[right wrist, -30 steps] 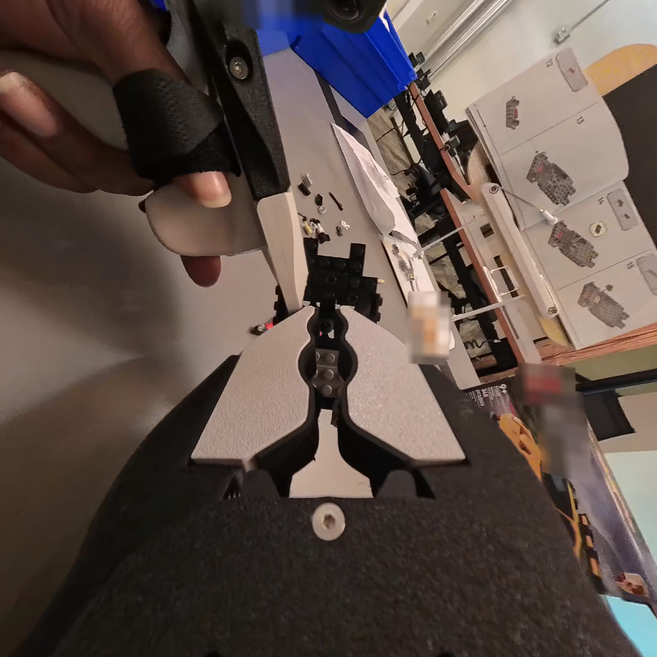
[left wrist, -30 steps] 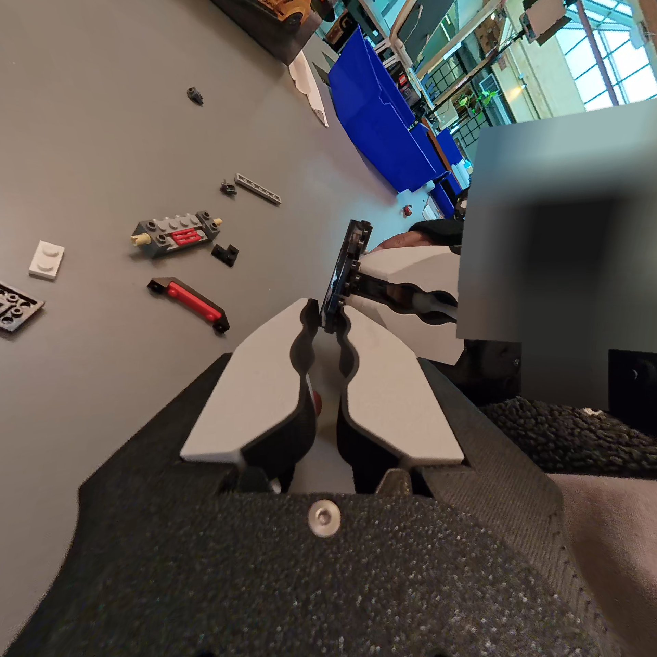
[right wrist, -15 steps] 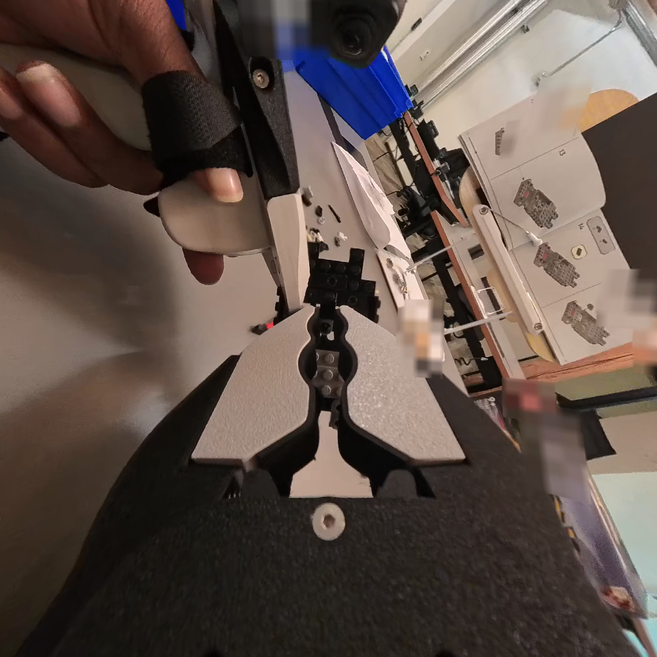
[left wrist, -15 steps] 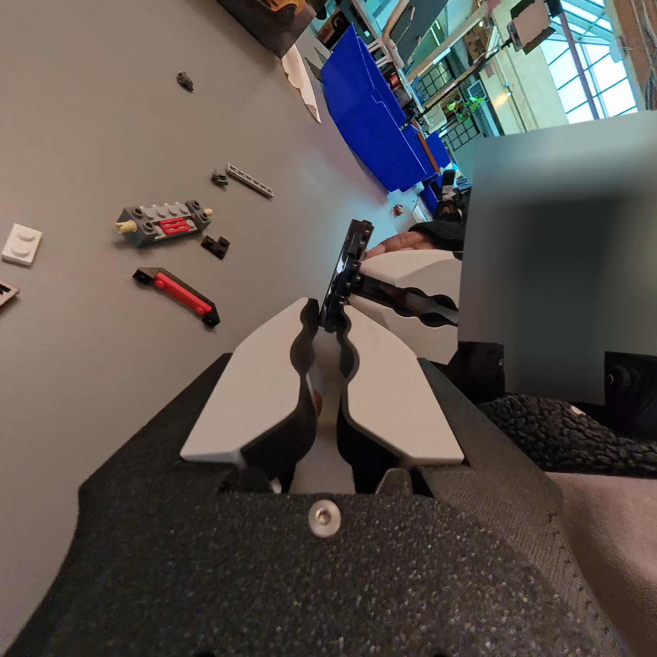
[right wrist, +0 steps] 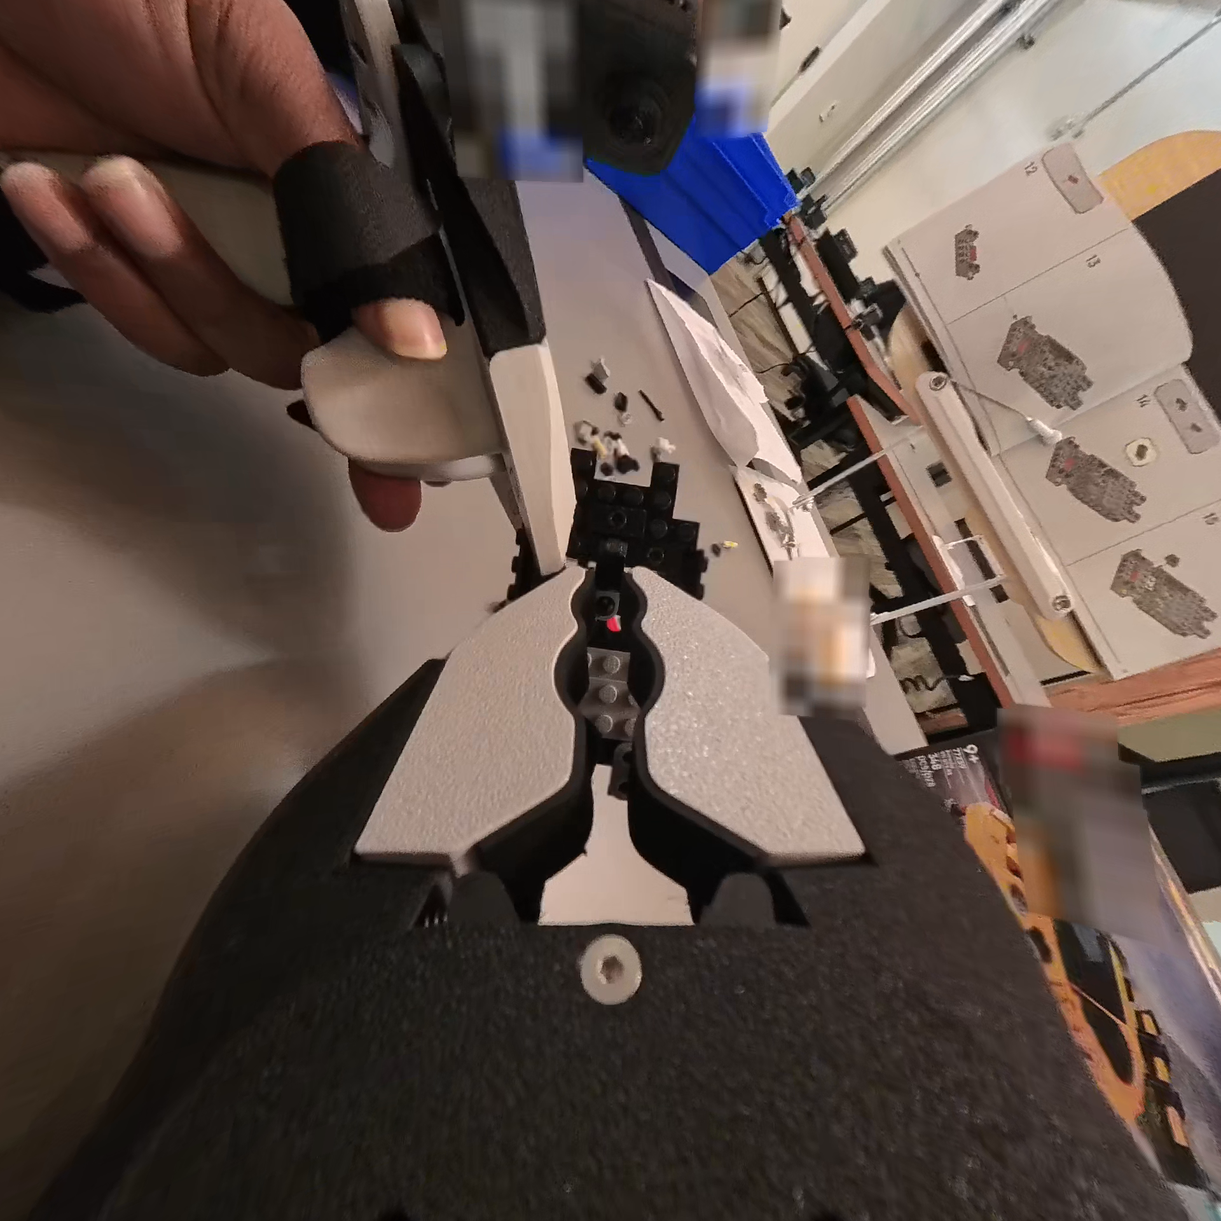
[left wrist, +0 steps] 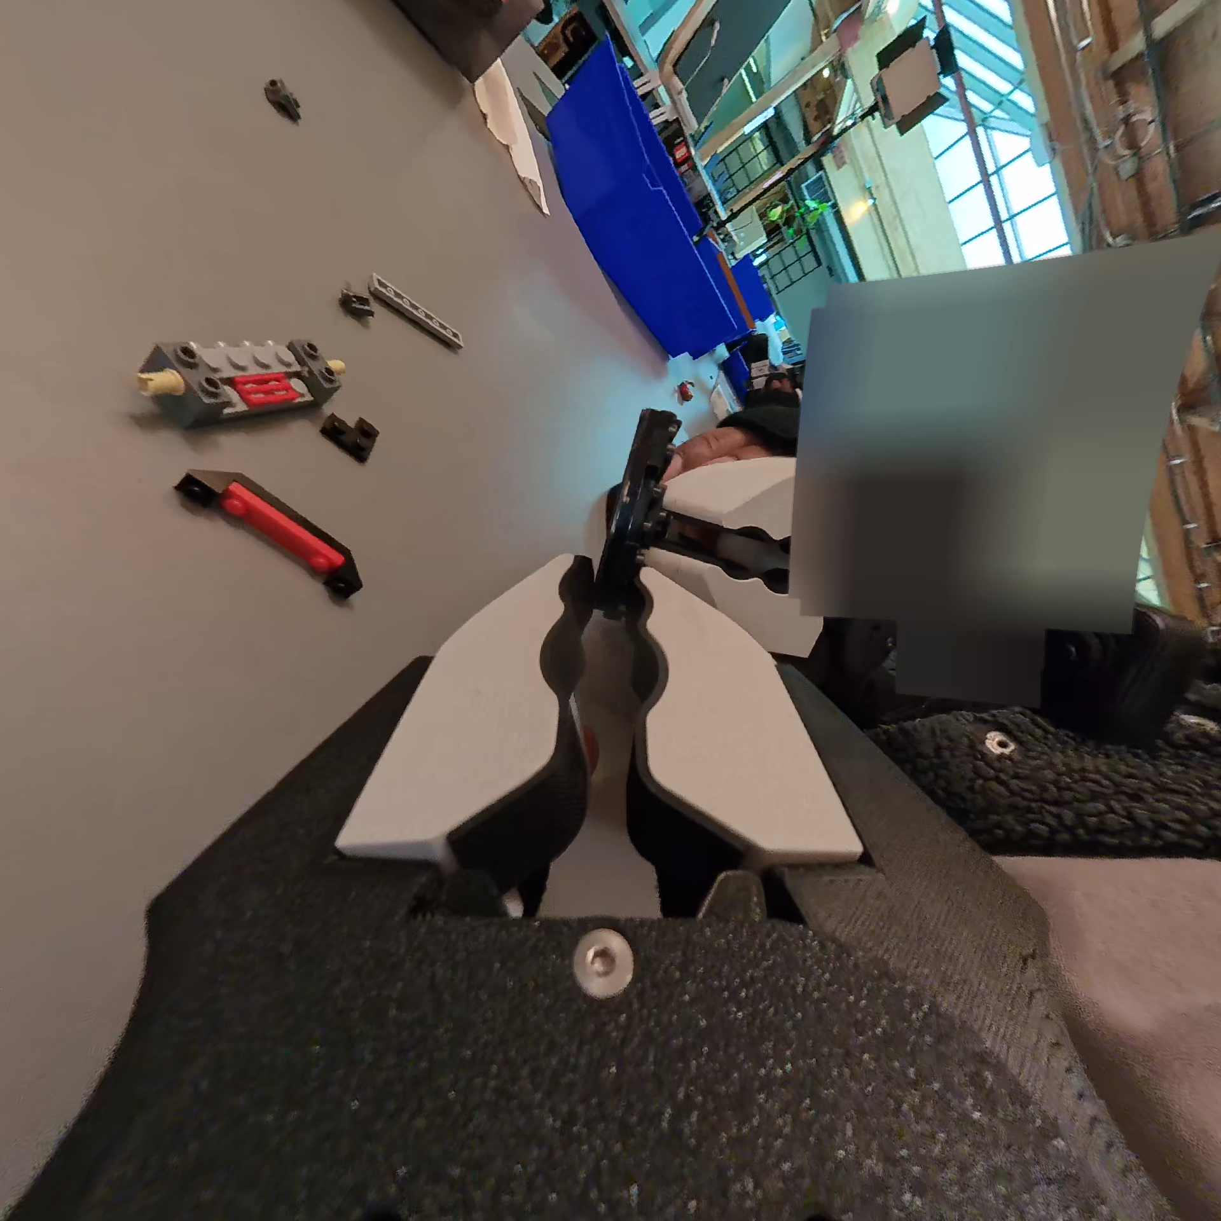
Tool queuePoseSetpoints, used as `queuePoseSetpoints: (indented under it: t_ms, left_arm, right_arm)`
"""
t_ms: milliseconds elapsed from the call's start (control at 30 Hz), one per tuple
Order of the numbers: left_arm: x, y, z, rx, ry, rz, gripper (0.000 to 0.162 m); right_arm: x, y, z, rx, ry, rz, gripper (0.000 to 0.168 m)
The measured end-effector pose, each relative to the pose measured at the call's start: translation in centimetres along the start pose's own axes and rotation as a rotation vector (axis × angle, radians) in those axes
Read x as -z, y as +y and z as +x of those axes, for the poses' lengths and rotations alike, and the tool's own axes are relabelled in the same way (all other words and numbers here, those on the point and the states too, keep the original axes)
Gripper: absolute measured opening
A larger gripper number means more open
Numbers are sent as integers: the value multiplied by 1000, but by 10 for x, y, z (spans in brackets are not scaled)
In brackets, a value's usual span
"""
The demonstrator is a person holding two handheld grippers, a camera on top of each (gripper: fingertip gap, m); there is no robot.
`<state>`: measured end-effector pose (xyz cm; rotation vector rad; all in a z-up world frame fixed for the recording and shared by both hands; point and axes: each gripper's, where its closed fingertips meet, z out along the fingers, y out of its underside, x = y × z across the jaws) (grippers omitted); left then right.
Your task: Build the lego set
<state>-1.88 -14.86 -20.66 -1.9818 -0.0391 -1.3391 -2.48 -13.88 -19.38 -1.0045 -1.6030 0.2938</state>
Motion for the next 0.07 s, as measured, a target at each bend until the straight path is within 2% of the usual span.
queuePoseSetpoints:
  t_ms: [67]
  left_arm:
    - [0,1,1,9,12,1,11]
  right_arm:
    - [0,0,0,-26,-19,-15,7]
